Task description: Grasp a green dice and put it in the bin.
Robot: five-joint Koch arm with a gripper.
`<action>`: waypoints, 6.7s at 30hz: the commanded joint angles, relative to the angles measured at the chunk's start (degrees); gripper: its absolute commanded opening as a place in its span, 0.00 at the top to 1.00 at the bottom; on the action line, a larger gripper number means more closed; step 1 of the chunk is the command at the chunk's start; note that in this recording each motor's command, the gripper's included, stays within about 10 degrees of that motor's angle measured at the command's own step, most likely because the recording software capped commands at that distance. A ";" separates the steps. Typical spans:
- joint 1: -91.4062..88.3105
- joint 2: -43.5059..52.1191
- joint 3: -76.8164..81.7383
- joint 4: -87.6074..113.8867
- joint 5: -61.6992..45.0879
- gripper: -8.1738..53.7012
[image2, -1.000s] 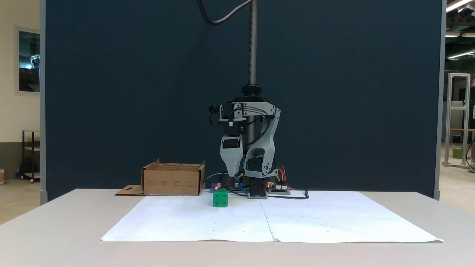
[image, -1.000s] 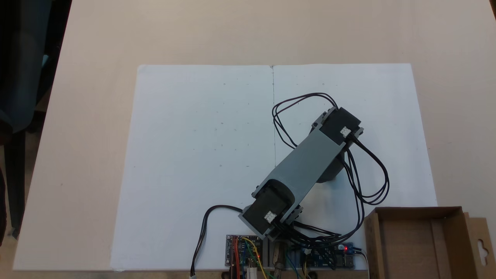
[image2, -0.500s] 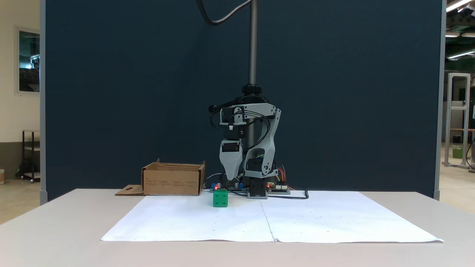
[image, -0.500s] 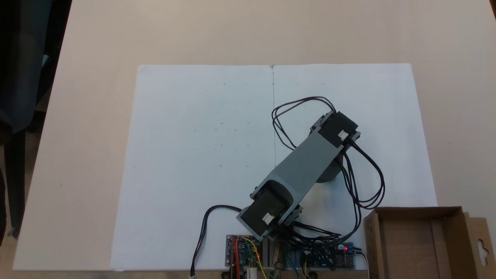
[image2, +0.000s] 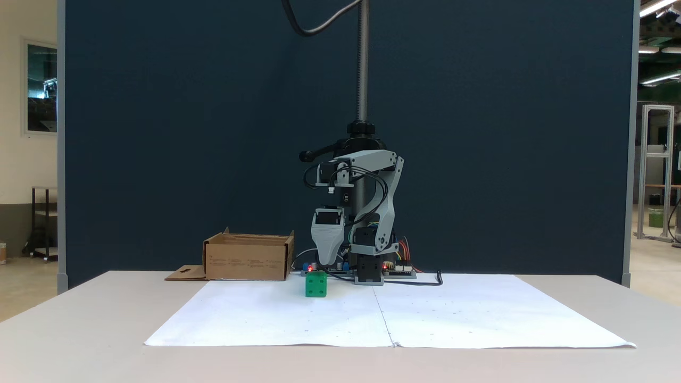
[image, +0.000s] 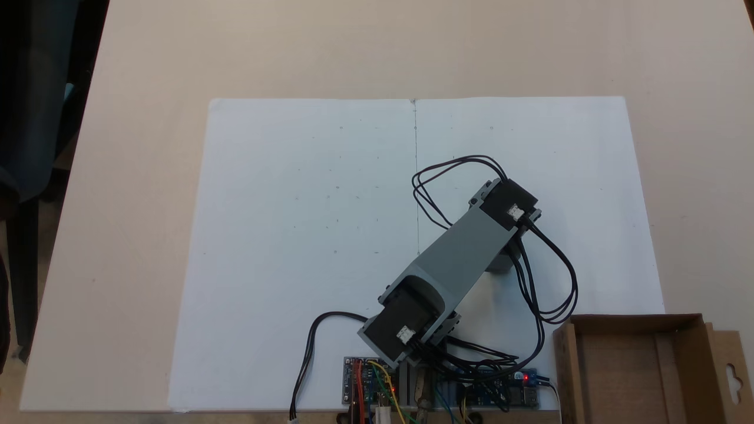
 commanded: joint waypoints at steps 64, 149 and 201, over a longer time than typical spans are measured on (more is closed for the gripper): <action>8.44 -8.79 12.04 -27.51 -19.07 0.21; 56.95 -10.99 -29.88 -27.25 37.71 0.68; 3.78 5.10 -27.16 -29.09 40.96 0.20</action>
